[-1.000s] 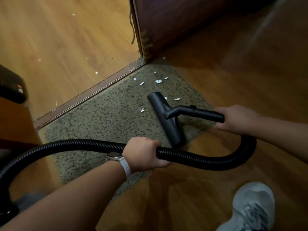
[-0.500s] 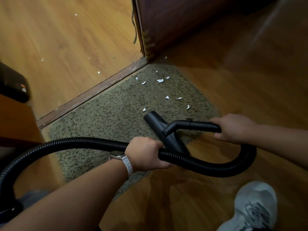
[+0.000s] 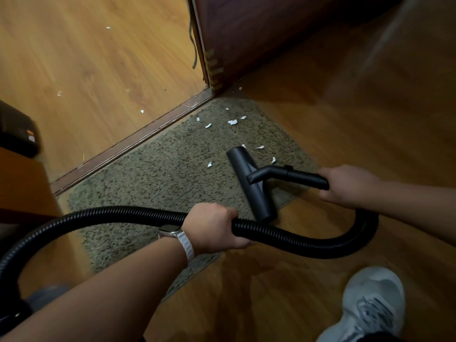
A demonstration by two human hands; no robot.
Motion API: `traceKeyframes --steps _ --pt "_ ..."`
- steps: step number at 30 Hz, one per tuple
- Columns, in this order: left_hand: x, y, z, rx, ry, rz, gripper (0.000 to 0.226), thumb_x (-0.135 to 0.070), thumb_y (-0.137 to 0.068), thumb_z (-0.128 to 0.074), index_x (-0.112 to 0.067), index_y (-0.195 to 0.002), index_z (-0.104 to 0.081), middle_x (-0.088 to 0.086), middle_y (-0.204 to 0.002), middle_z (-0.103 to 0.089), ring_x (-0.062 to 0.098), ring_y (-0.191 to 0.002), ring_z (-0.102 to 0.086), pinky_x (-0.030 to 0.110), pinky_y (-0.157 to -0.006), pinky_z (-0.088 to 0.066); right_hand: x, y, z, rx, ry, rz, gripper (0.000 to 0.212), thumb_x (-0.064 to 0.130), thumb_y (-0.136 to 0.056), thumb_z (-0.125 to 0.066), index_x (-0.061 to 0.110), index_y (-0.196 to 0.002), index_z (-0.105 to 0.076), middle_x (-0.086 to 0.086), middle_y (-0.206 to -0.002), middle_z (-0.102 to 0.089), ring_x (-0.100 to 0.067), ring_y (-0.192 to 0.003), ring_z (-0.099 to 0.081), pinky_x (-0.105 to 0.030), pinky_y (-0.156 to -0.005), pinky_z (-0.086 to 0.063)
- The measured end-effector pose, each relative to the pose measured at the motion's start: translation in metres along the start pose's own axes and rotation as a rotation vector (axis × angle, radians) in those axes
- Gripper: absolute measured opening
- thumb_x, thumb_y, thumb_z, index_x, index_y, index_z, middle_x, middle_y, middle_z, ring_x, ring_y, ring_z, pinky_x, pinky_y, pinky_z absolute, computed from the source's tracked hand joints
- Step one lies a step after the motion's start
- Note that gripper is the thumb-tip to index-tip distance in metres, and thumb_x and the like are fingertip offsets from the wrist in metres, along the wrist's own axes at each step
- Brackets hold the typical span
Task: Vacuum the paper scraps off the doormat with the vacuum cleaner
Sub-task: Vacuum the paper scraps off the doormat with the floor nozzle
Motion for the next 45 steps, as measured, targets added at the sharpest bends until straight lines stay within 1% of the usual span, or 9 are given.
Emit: traceKeyframes --steps 7,10,14,23,28,32,37,42,45 --pt "0.002 0.002 -0.004 0.008 -0.023 -0.034 0.059 -0.085 -0.072 -0.051 -0.026 -0.077 -0.05 -0.009 -0.066 -0.051 0.017 -0.073 -0.066 0.025 -0.061 -0.04 0.024 -0.003 -0.005 0.037 0.09 0.103 0.028 0.04 -0.096 -0.055 0.028 -0.121 -0.053 0.007 -0.078 -0.058 -0.009 -0.063 -0.055 -0.028 -0.053 -0.047" --pt "0.002 0.001 -0.005 0.004 -0.013 -0.02 0.06 -0.086 -0.071 -0.05 -0.026 -0.077 -0.051 -0.009 -0.065 -0.051 0.017 -0.073 -0.065 0.027 -0.062 -0.044 0.008 -0.004 -0.003 0.003 0.025 0.051 0.034 0.041 -0.095 -0.056 0.03 -0.127 -0.053 0.007 -0.078 -0.058 -0.01 -0.063 -0.056 -0.031 -0.053 -0.049" --pt "0.001 -0.003 -0.003 -0.007 0.018 0.008 0.061 -0.086 -0.071 -0.05 -0.025 -0.076 -0.053 -0.008 -0.066 -0.056 0.016 -0.07 -0.064 0.029 -0.064 -0.051 -0.017 -0.004 -0.001 -0.02 -0.03 -0.056 0.044 0.041 -0.096 -0.056 0.028 -0.137 -0.05 0.006 -0.081 -0.059 -0.01 -0.064 -0.057 -0.025 -0.047 -0.039" --pt "-0.007 -0.005 -0.011 0.034 -0.007 -0.045 0.058 -0.085 -0.071 -0.052 -0.027 -0.074 -0.046 -0.01 -0.061 -0.045 0.016 -0.071 -0.064 0.026 -0.06 -0.038 0.009 0.002 -0.027 0.075 0.037 0.103 0.035 0.04 -0.095 -0.056 0.028 -0.127 -0.051 0.007 -0.077 -0.056 -0.007 -0.064 -0.054 -0.027 -0.051 -0.043" --pt "-0.008 -0.007 -0.016 0.059 0.019 -0.05 0.057 -0.084 -0.071 -0.053 -0.03 -0.066 -0.036 -0.01 -0.061 -0.044 0.016 -0.072 -0.065 0.026 -0.059 -0.039 0.013 0.001 -0.023 0.071 0.045 0.136 0.026 0.04 -0.096 -0.055 0.029 -0.12 -0.052 0.006 -0.078 -0.057 -0.009 -0.063 -0.053 -0.027 -0.052 -0.043" --pt "-0.006 -0.012 -0.015 0.053 0.004 -0.019 0.058 -0.085 -0.071 -0.052 -0.027 -0.076 -0.047 -0.009 -0.066 -0.052 0.018 -0.074 -0.065 0.028 -0.063 -0.047 -0.007 -0.003 -0.011 -0.013 -0.033 0.046 0.031 0.041 -0.095 -0.057 0.029 -0.123 -0.054 0.005 -0.08 -0.059 -0.011 -0.067 -0.058 -0.03 -0.053 -0.048" --pt "-0.004 -0.021 -0.008 0.002 0.034 0.048 0.061 -0.086 -0.07 -0.051 -0.025 -0.077 -0.055 -0.011 -0.06 -0.05 0.012 -0.063 -0.058 0.026 -0.056 -0.042 -0.051 -0.013 0.01 -0.101 -0.159 -0.146 0.025 0.04 -0.095 -0.059 0.024 -0.115 -0.058 -0.001 -0.082 -0.062 -0.018 -0.067 -0.061 -0.03 -0.051 -0.047" --pt "-0.009 -0.027 -0.011 0.003 0.055 0.063 0.063 -0.089 -0.069 -0.047 -0.026 -0.074 -0.053 -0.01 -0.061 -0.054 0.01 -0.059 -0.057 0.027 -0.056 -0.049 -0.083 -0.023 0.015 -0.134 -0.211 -0.258 0.033 0.043 -0.093 -0.061 0.02 -0.117 -0.06 -0.003 -0.085 -0.062 -0.02 -0.072 -0.061 -0.029 -0.052 -0.045" --pt "-0.01 -0.03 -0.011 -0.007 0.066 0.069 0.063 -0.089 -0.068 -0.048 -0.027 -0.069 -0.046 -0.011 -0.059 -0.051 0.01 -0.057 -0.055 0.027 -0.054 -0.046 -0.091 -0.025 0.009 -0.084 -0.251 -0.262 0.04 0.045 -0.092 -0.063 0.018 -0.122 -0.06 -0.002 -0.088 -0.062 -0.019 -0.077 -0.06 -0.031 -0.058 -0.048"
Point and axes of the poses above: each hand's wrist, its own y-axis away from the middle knuckle, its own z-axis out of the back of the hand, x = y × z, the point moved 7 cm from there along -y, towards the middle knuckle
